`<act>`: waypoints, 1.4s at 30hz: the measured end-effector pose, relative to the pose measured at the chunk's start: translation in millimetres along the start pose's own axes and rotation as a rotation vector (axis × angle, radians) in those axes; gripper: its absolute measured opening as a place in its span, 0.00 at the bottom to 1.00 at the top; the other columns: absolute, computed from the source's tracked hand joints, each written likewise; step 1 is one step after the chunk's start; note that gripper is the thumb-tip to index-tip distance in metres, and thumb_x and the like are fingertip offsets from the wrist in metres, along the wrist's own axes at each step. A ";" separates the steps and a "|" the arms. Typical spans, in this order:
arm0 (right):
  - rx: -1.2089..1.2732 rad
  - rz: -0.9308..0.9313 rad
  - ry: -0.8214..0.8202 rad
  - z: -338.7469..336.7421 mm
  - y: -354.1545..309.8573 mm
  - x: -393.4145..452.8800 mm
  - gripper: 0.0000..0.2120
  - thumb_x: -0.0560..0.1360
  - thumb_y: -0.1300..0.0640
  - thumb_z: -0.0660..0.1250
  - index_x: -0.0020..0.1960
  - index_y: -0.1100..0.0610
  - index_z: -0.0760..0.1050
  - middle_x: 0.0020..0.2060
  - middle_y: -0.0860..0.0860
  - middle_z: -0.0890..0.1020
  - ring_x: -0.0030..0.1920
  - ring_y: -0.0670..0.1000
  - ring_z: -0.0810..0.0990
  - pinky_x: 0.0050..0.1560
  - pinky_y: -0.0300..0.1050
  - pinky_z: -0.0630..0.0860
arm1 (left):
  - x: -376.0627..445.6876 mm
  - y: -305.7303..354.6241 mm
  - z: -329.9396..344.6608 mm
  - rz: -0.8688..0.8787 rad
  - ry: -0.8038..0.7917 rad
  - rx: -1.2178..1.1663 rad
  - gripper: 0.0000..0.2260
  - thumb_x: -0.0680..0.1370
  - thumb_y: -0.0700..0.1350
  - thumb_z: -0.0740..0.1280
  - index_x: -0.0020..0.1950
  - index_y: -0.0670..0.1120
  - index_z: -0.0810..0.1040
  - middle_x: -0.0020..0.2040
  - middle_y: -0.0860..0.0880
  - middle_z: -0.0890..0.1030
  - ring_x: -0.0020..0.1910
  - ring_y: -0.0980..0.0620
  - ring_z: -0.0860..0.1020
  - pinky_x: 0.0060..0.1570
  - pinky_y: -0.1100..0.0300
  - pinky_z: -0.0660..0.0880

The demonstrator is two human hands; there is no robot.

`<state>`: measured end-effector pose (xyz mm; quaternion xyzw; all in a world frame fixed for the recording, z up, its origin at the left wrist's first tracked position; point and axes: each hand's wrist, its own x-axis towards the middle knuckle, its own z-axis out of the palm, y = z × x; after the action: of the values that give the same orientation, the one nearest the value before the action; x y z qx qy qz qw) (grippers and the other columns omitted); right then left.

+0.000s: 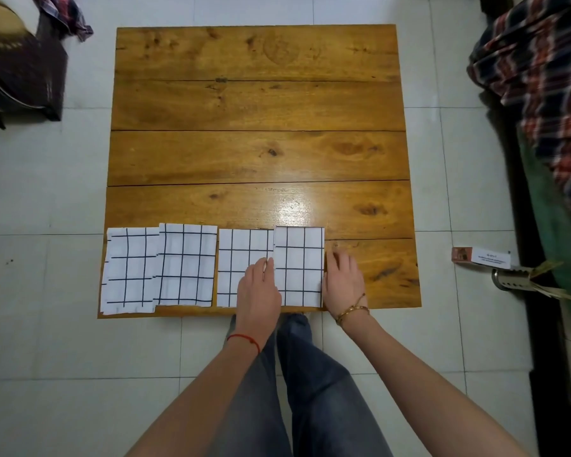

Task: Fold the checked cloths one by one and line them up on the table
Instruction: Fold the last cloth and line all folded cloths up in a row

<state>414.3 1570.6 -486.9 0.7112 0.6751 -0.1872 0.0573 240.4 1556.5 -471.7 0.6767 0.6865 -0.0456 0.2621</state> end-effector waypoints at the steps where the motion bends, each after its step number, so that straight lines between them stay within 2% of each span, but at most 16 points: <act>1: -0.048 0.000 0.003 2.4 -1.7 -2.6 0.28 0.66 0.60 0.70 0.66 0.62 0.70 0.57 0.58 0.75 0.56 0.56 0.74 0.52 0.48 0.77 | -1.6 1.3 2.1 -0.005 -0.010 0.057 0.26 0.80 0.41 0.59 0.77 0.44 0.56 0.74 0.46 0.62 0.71 0.50 0.63 0.69 0.58 0.63; 5: -0.135 0.021 0.023 11.9 -7.1 -12.1 0.29 0.65 0.61 0.70 0.66 0.63 0.70 0.52 0.57 0.77 0.49 0.55 0.74 0.46 0.47 0.75 | -6.8 1.9 11.6 -0.037 -0.054 0.157 0.28 0.79 0.40 0.61 0.77 0.43 0.54 0.72 0.45 0.64 0.68 0.48 0.65 0.65 0.57 0.66; 9: -0.093 0.041 0.010 14.6 -12.2 -17.4 0.31 0.64 0.62 0.70 0.67 0.63 0.69 0.52 0.57 0.76 0.48 0.55 0.75 0.43 0.46 0.75 | -8.4 1.3 15.8 -0.043 -0.079 0.175 0.28 0.79 0.39 0.61 0.77 0.42 0.55 0.71 0.44 0.65 0.67 0.47 0.66 0.64 0.56 0.66; 15: -0.070 0.051 -0.010 16.1 -13.3 -19.6 0.33 0.64 0.62 0.71 0.68 0.62 0.68 0.55 0.57 0.76 0.49 0.54 0.75 0.45 0.46 0.75 | -8.6 -4.0 16.3 -0.013 -0.111 0.175 0.27 0.79 0.39 0.61 0.77 0.43 0.56 0.71 0.44 0.65 0.67 0.47 0.66 0.64 0.55 0.67; 19: 0.000 0.105 0.045 12.6 -20.7 -20.7 0.32 0.64 0.63 0.71 0.67 0.61 0.69 0.55 0.57 0.77 0.49 0.55 0.76 0.45 0.46 0.76 | -9.2 -11.4 11.2 -0.028 -0.085 0.171 0.28 0.76 0.40 0.68 0.75 0.42 0.64 0.68 0.43 0.71 0.64 0.46 0.71 0.61 0.54 0.71; 23: 0.030 -0.043 0.057 8.5 -45.5 -22.9 0.28 0.66 0.62 0.70 0.66 0.59 0.70 0.53 0.56 0.77 0.50 0.55 0.76 0.48 0.47 0.77 | -12.3 -30.4 -1.8 -0.047 -0.062 0.154 0.29 0.76 0.39 0.66 0.76 0.42 0.61 0.70 0.43 0.68 0.68 0.46 0.68 0.65 0.53 0.69; 27: 0.051 -0.169 -0.030 16.0 -83.0 -23.7 0.25 0.71 0.60 0.67 0.67 0.58 0.69 0.54 0.54 0.77 0.51 0.54 0.75 0.48 0.48 0.77 | -17.7 -62.5 -17.8 -0.110 -0.029 0.154 0.29 0.76 0.40 0.65 0.76 0.42 0.61 0.70 0.43 0.68 0.67 0.46 0.68 0.65 0.53 0.70; 32: -0.030 -0.024 -0.122 21.1 -109.6 -22.9 0.25 0.73 0.57 0.64 0.69 0.58 0.66 0.56 0.56 0.75 0.54 0.55 0.74 0.51 0.48 0.75 | -22.0 -99.7 -29.5 -0.069 -0.045 0.166 0.28 0.79 0.42 0.60 0.78 0.44 0.54 0.73 0.46 0.62 0.69 0.48 0.63 0.67 0.55 0.65; 35: -0.064 0.041 -0.117 23.8 -112.6 -22.0 0.25 0.71 0.57 0.65 0.67 0.59 0.68 0.55 0.57 0.76 0.53 0.57 0.75 0.48 0.49 0.75 | -21.6 -109.6 -31.1 -0.023 -0.052 0.171 0.28 0.80 0.42 0.59 0.78 0.45 0.53 0.73 0.46 0.62 0.69 0.48 0.64 0.67 0.55 0.65; 38: -0.079 0.067 -0.112 26.7 -114.5 -22.5 0.26 0.70 0.57 0.67 0.66 0.59 0.69 0.54 0.57 0.76 0.52 0.57 0.75 0.46 0.50 0.76 | -19.0 -113.8 -28.9 0.024 -0.070 0.151 0.28 0.80 0.41 0.60 0.78 0.44 0.53 0.73 0.46 0.61 0.69 0.48 0.63 0.67 0.55 0.64; 42: -0.098 0.065 -0.157 27.9 -118.7 -25.2 0.28 0.73 0.57 0.65 0.71 0.58 0.62 0.58 0.58 0.73 0.56 0.57 0.73 0.51 0.50 0.75 | -17.2 -115.2 -27.3 0.046 -0.078 0.103 0.29 0.79 0.40 0.60 0.78 0.44 0.52 0.74 0.47 0.60 0.71 0.49 0.62 0.69 0.55 0.62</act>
<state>291.9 1547.3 -483.6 0.7122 0.6536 -0.2070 0.1509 121.6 1543.1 -474.7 0.7024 0.6570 -0.1009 0.2545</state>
